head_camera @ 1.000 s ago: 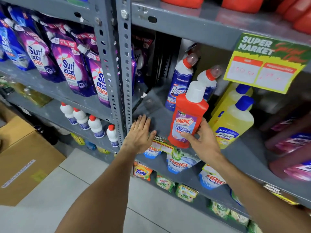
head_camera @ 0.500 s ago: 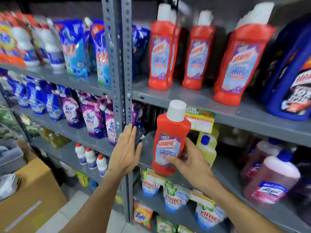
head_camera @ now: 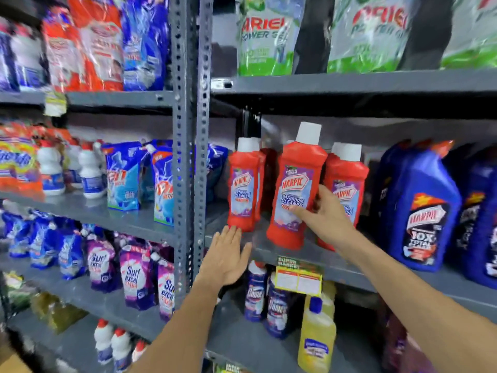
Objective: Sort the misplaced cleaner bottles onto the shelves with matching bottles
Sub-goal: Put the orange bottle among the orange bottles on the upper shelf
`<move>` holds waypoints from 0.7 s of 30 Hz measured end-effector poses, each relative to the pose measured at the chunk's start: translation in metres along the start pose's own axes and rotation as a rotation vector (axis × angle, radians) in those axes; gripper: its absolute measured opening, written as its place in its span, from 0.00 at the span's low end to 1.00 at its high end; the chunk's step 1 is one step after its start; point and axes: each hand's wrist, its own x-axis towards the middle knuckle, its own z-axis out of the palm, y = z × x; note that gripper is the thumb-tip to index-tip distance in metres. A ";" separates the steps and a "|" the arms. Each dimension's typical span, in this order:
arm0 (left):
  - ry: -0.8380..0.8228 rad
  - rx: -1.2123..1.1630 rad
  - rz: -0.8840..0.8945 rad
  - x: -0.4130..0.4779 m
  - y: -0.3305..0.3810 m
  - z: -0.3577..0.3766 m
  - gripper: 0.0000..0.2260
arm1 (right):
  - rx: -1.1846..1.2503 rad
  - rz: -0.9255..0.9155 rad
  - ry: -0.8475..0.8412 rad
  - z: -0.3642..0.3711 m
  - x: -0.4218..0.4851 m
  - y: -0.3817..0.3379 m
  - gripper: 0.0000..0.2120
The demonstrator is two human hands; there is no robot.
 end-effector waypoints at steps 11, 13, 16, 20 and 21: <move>0.088 -0.048 0.038 0.003 -0.015 0.025 0.28 | -0.112 0.146 0.044 0.023 0.034 0.046 0.26; 0.088 -0.061 0.030 0.003 -0.014 0.025 0.28 | -0.095 0.149 0.033 0.024 0.033 0.049 0.27; 0.085 -0.075 0.026 0.002 -0.013 0.023 0.28 | -0.119 0.137 0.003 0.024 0.024 0.054 0.34; 0.083 -0.091 0.025 0.001 -0.012 0.022 0.28 | -0.175 0.171 -0.071 0.028 0.003 0.071 0.44; 0.081 -0.092 0.025 0.002 -0.012 0.021 0.28 | -0.171 0.188 -0.065 0.029 0.000 0.074 0.43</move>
